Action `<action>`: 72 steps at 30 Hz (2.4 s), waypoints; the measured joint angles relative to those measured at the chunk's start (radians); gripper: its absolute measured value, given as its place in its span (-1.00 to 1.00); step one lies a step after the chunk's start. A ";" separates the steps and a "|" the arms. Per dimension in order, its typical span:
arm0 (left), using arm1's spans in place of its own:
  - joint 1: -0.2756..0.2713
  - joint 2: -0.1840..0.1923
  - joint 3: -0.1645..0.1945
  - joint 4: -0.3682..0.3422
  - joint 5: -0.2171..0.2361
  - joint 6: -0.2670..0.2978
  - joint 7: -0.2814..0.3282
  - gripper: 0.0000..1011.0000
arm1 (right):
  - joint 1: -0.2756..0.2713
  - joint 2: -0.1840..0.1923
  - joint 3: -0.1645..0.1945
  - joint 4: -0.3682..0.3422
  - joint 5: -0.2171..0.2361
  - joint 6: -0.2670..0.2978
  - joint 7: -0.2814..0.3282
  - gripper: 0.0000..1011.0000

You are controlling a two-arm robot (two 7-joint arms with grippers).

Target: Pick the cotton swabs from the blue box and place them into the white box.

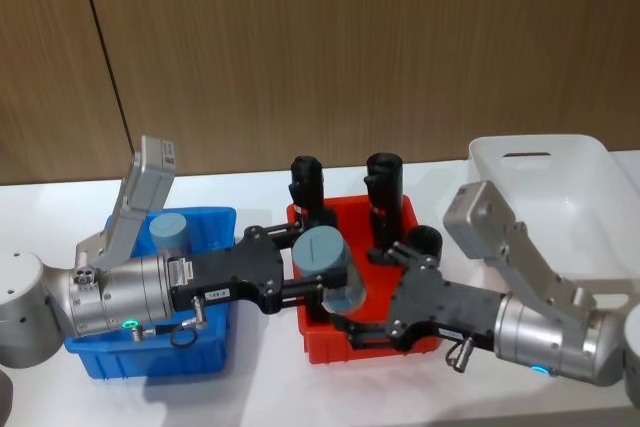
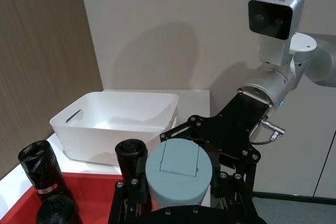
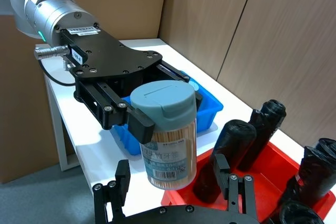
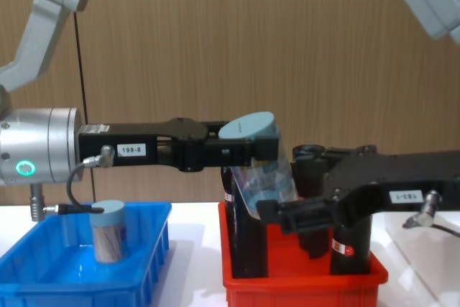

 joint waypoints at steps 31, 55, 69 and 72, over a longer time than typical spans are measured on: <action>0.000 0.000 0.000 0.000 0.000 0.000 0.000 0.32 | 0.056 -0.045 -0.045 0.051 -0.025 0.001 0.004 0.32; 0.000 0.000 0.000 0.000 0.000 0.000 0.000 0.99 | 0.054 -0.030 -0.054 0.045 -0.006 0.002 -0.016 0.28; 0.000 0.000 0.000 0.000 0.000 0.000 0.000 0.99 | 0.012 0.048 -0.003 0.011 0.055 0.003 -0.083 0.28; 0.000 0.000 0.000 0.000 0.000 0.000 0.000 0.99 | 0.002 0.068 0.010 0.004 0.069 0.003 -0.099 0.28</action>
